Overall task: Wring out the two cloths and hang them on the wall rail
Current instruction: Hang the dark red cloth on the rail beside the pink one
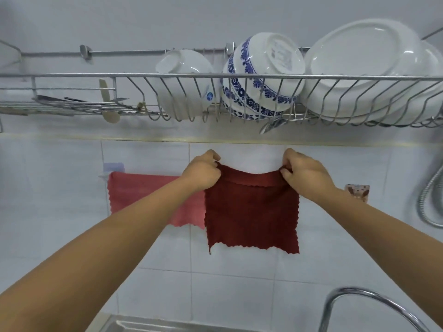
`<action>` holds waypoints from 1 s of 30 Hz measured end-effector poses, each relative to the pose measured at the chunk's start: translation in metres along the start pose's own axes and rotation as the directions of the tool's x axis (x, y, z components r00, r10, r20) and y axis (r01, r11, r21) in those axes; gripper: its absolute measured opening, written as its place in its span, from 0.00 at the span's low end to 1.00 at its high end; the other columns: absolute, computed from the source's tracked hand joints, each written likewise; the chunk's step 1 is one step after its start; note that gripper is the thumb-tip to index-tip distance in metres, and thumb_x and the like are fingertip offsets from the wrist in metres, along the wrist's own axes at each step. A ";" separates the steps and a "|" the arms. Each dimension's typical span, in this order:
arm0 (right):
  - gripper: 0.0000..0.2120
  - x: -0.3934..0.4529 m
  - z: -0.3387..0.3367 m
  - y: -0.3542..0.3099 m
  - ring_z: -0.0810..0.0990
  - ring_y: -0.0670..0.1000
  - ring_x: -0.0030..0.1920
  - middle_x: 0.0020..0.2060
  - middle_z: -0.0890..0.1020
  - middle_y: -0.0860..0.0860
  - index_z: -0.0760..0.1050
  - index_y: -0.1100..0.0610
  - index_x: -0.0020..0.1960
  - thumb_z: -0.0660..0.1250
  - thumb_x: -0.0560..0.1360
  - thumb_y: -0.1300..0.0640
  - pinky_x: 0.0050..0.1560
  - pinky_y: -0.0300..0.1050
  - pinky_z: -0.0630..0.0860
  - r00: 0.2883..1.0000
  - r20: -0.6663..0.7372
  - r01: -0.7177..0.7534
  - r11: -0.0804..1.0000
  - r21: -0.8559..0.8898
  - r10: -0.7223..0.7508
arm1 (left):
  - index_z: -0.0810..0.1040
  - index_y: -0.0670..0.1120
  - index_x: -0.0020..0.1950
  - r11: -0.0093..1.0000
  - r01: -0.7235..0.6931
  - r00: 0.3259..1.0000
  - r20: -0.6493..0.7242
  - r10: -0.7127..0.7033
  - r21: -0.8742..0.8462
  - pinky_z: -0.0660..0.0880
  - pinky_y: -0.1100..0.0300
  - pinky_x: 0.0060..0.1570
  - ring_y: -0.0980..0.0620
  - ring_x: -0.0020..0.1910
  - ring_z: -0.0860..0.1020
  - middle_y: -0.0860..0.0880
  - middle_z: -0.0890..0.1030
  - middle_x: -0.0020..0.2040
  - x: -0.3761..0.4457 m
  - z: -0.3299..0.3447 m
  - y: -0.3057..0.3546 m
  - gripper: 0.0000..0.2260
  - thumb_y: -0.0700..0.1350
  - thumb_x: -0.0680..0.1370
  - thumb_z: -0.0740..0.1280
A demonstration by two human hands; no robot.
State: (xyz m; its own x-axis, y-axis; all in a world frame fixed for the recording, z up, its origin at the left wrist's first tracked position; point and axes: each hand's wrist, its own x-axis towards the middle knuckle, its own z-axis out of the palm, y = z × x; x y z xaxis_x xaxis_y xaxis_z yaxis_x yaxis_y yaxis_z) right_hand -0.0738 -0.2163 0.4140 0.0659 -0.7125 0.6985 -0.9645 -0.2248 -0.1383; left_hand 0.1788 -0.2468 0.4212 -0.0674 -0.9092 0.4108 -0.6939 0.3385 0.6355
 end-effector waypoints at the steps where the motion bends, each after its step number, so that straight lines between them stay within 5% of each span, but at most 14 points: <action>1: 0.05 -0.003 0.003 0.004 0.75 0.56 0.39 0.42 0.78 0.52 0.67 0.55 0.49 0.61 0.78 0.55 0.37 0.46 0.70 0.999 0.029 0.015 0.998 -0.061 -0.013 | 0.68 0.49 0.65 0.993 -0.051 0.999 0.014 0.050 0.111 0.76 0.57 0.47 0.48 0.50 0.78 0.47 0.78 0.61 -0.001 0.003 -0.003 0.18 0.39 0.75 0.61; 4: 0.06 -0.006 0.007 0.009 0.76 0.56 0.39 0.40 0.79 0.52 0.67 0.55 0.48 0.59 0.79 0.53 0.36 0.46 0.70 0.999 0.039 0.019 0.994 -0.111 -0.014 | 0.65 0.50 0.65 0.919 -0.164 0.985 0.006 0.173 0.358 0.77 0.54 0.47 0.46 0.52 0.78 0.49 0.78 0.61 -0.002 0.007 -0.010 0.18 0.39 0.76 0.60; 7: 0.07 -0.003 0.010 0.006 0.77 0.58 0.40 0.38 0.79 0.55 0.68 0.57 0.48 0.59 0.79 0.53 0.37 0.47 0.72 1.000 0.025 -0.002 0.997 -0.083 0.004 | 0.72 0.50 0.60 0.889 -0.223 0.969 -0.010 0.248 0.399 0.78 0.52 0.48 0.45 0.51 0.79 0.48 0.81 0.57 0.003 0.007 -0.015 0.11 0.43 0.78 0.62; 13: 0.07 0.007 0.013 0.000 0.78 0.59 0.40 0.39 0.79 0.55 0.71 0.54 0.49 0.61 0.79 0.50 0.41 0.49 0.78 0.965 -0.033 -0.250 0.956 0.156 0.258 | 0.78 0.47 0.53 0.907 -0.076 0.968 -0.188 0.167 0.414 0.75 0.55 0.44 0.44 0.48 0.79 0.45 0.82 0.50 0.015 0.000 -0.006 0.08 0.48 0.79 0.62; 20: 0.17 -0.006 0.029 0.013 0.76 0.55 0.49 0.44 0.81 0.51 0.81 0.52 0.45 0.56 0.80 0.47 0.52 0.51 0.66 0.996 -0.075 0.025 0.962 -0.271 -0.047 | 0.73 0.40 0.55 0.793 -0.052 0.957 -0.197 0.213 0.607 0.68 0.54 0.40 0.40 0.46 0.78 0.42 0.80 0.46 0.012 0.012 -0.013 0.13 0.48 0.82 0.56; 23: 0.23 -0.007 0.028 0.013 0.73 0.53 0.51 0.45 0.78 0.49 0.79 0.51 0.40 0.50 0.80 0.44 0.56 0.52 0.64 0.999 -0.031 0.011 0.960 -0.278 -0.021 | 0.74 0.41 0.54 0.692 -0.181 0.951 -0.054 0.304 0.699 0.65 0.53 0.44 0.41 0.45 0.75 0.45 0.74 0.47 0.008 0.019 -0.018 0.11 0.40 0.81 0.53; 25: 0.22 -0.008 0.027 0.010 0.72 0.53 0.52 0.45 0.78 0.49 0.74 0.49 0.37 0.47 0.81 0.44 0.57 0.53 0.63 1.000 0.006 0.020 0.958 -0.286 -0.020 | 0.74 0.42 0.52 0.725 -0.175 0.966 -0.026 0.258 0.666 0.65 0.51 0.47 0.43 0.47 0.73 0.46 0.74 0.53 0.007 0.017 -0.021 0.12 0.39 0.80 0.52; 30: 0.26 -0.006 0.022 0.007 0.70 0.54 0.54 0.41 0.76 0.47 0.71 0.51 0.35 0.42 0.81 0.45 0.61 0.55 0.59 0.992 0.121 0.071 0.944 -0.322 -0.034 | 0.75 0.50 0.51 0.758 -0.122 0.990 0.022 0.142 0.641 0.63 0.51 0.56 0.47 0.52 0.71 0.49 0.79 0.48 0.009 0.019 -0.016 0.15 0.53 0.78 0.51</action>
State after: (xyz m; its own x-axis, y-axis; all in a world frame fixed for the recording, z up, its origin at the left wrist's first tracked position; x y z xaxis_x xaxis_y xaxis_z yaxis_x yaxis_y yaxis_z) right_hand -0.0756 -0.2284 0.3933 0.1287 -0.7796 0.6129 -0.9882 -0.0491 0.1451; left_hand 0.1759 -0.2654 0.4025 -0.1804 -0.8571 0.4825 -0.9771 0.2125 0.0123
